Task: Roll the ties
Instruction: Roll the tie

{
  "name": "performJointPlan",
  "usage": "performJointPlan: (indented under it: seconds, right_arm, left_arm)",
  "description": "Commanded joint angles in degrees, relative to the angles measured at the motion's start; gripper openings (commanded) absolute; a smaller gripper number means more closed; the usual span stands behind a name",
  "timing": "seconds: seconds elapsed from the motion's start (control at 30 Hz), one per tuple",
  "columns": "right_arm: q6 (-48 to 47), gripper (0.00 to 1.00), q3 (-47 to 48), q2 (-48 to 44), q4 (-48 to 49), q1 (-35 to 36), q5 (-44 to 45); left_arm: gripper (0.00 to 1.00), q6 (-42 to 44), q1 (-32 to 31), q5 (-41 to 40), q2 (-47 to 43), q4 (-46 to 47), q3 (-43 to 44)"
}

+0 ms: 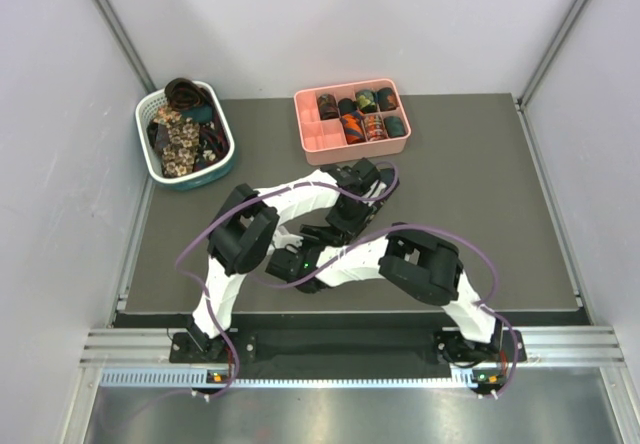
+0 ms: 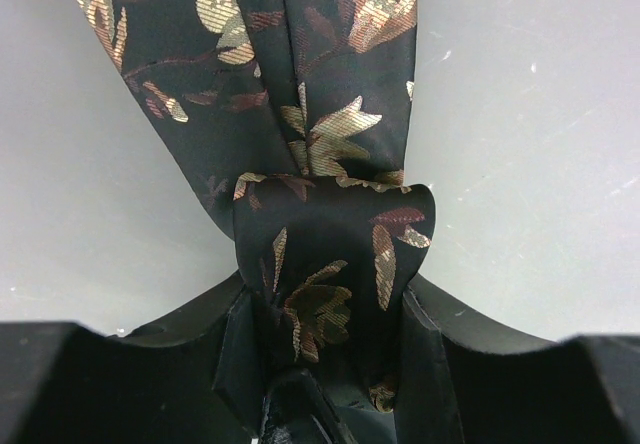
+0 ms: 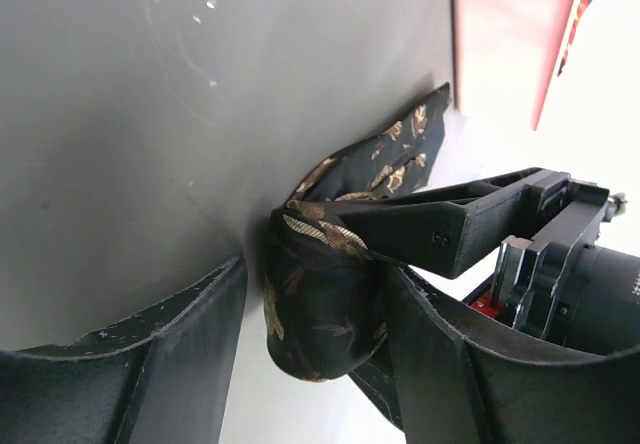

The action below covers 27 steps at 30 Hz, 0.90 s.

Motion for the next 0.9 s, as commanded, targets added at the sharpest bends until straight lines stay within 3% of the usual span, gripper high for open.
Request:
performJointPlan:
  seconds: [0.0,0.17,0.3,0.37,0.53,0.73,0.87]
  right_arm:
    - [3.4,0.58,0.0,3.3,-4.9,-3.1,-0.4]
    - [4.1,0.58,0.3,4.0,-6.2,-3.9,0.9]
    - [5.0,0.5,0.9,5.3,-7.7,-4.4,1.6]
    - [5.3,0.32,1.0,5.4,-8.0,-4.3,1.5]
    - [6.6,0.15,0.5,3.9,-7.3,-4.4,0.8]
    - [5.1,0.01,-2.4,-1.0,-2.1,-4.3,-3.7]
    - [2.8,0.0,-5.2,-5.3,1.6,-4.7,-9.2]
  left_arm:
    - [0.02,-1.8,-1.8,9.3,4.0,-9.8,-1.7]
    - [0.0,-1.4,-1.6,9.9,4.1,-10.5,-1.8]
    - [0.0,-1.5,-1.5,9.7,4.2,-10.9,-1.9]
    - [0.0,-1.7,-1.5,9.3,4.3,-11.1,-1.8]
    - [0.0,-2.2,-1.5,8.9,4.3,-10.3,-2.0]
    - [0.09,-2.4,-1.6,6.7,2.9,-8.3,-1.4]
    - [0.14,-2.4,-1.4,4.9,0.4,-3.6,-2.6]
